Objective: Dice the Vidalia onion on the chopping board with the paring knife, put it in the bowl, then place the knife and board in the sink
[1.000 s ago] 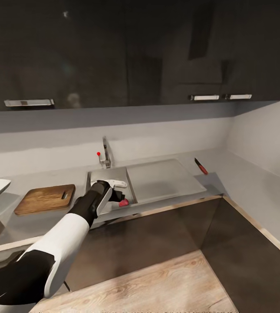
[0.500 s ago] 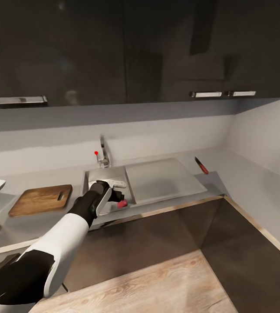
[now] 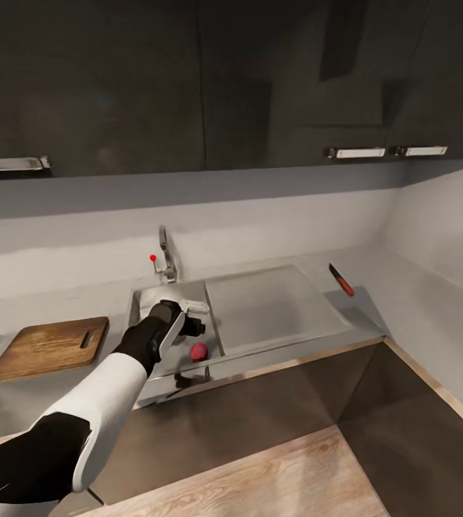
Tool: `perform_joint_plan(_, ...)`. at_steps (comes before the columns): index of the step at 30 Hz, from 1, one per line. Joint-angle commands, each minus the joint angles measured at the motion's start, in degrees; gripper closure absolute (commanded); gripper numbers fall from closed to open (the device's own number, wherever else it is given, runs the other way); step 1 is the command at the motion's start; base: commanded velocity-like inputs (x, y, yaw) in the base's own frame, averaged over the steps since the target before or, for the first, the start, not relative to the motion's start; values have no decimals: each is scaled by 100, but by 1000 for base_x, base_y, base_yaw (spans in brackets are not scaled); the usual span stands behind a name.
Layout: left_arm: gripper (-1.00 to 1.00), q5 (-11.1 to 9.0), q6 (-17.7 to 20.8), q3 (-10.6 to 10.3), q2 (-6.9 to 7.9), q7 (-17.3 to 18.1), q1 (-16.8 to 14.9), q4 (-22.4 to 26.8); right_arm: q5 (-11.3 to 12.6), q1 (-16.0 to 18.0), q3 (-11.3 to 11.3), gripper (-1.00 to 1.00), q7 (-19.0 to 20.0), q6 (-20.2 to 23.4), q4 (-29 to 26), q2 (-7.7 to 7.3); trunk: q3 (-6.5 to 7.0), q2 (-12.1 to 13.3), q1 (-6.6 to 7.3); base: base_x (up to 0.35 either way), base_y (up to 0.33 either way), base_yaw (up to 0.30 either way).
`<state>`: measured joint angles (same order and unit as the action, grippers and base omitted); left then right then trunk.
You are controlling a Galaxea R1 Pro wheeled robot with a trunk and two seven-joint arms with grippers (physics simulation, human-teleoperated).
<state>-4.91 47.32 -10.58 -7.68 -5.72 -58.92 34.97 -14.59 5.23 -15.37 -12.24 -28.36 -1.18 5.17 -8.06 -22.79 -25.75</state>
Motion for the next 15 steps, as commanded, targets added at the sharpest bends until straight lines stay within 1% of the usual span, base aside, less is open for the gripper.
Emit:
perform_joint_plan(1, -100, -54, 23, -23, 3, -53, -4, -17, -61, 4, -36, -100, -33, -12, 4, 2, -19, -13, -3, 30, 0, 0)
perform_joint_plan(9, -100, -54, 9, -23, 0, -52, -5, -94, -61, 4, -36, -100, -33, -12, 4, 2, -77, -13, -3, 5, 0, 0)
perform_joint_plan(15, -100, -54, -198, -23, 3, -55, -4, -248, -61, 4, -36, -100, -33, -12, 4, 6, -120, -13, -3, 0, 0, 0)
